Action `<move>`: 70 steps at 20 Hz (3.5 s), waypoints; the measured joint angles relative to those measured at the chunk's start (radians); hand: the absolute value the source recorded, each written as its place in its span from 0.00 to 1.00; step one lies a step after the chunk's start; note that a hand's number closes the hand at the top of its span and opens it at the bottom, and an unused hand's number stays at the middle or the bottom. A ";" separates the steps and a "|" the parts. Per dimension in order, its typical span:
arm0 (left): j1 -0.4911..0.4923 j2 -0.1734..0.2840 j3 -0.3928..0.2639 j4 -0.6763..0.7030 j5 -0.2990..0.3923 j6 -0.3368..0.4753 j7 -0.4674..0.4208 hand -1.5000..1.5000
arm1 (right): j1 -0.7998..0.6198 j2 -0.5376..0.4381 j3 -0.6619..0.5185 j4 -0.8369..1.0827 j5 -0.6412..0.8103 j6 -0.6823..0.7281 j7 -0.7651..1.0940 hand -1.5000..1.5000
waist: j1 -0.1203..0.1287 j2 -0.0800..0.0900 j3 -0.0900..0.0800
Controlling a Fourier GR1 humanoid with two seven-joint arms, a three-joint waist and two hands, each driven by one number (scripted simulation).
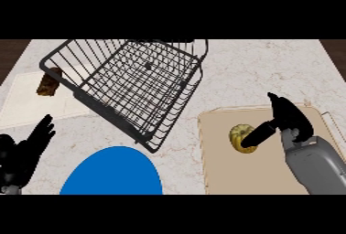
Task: Pick the squash from the tray and place it in the tiered basket
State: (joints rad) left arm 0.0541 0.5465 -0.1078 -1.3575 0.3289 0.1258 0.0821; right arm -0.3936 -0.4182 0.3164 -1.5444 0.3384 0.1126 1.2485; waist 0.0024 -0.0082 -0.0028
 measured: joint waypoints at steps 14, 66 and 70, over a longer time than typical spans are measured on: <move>0.013 -0.015 0.022 -0.002 -0.010 -0.016 -0.004 0.50 | 0.063 0.066 -0.026 -0.043 0.047 0.025 0.001 0.00 | -0.010 0.002 0.002; -0.049 -0.105 0.078 -0.017 -0.139 -0.138 0.031 0.50 | -0.122 0.396 0.150 0.053 0.634 -0.070 -0.094 1.00 | 0.136 0.016 -0.009; -0.064 -0.110 0.056 -0.014 -0.148 -0.149 0.037 0.50 | -0.182 0.390 0.153 0.077 0.695 -0.075 -0.064 1.00 | 0.154 0.014 -0.007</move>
State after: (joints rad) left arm -0.0098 0.4362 -0.0514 -1.3720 0.1807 -0.0229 0.1187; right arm -0.5760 -0.0282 0.4697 -1.4671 1.0333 0.0379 1.1849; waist 0.1565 0.0058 -0.0096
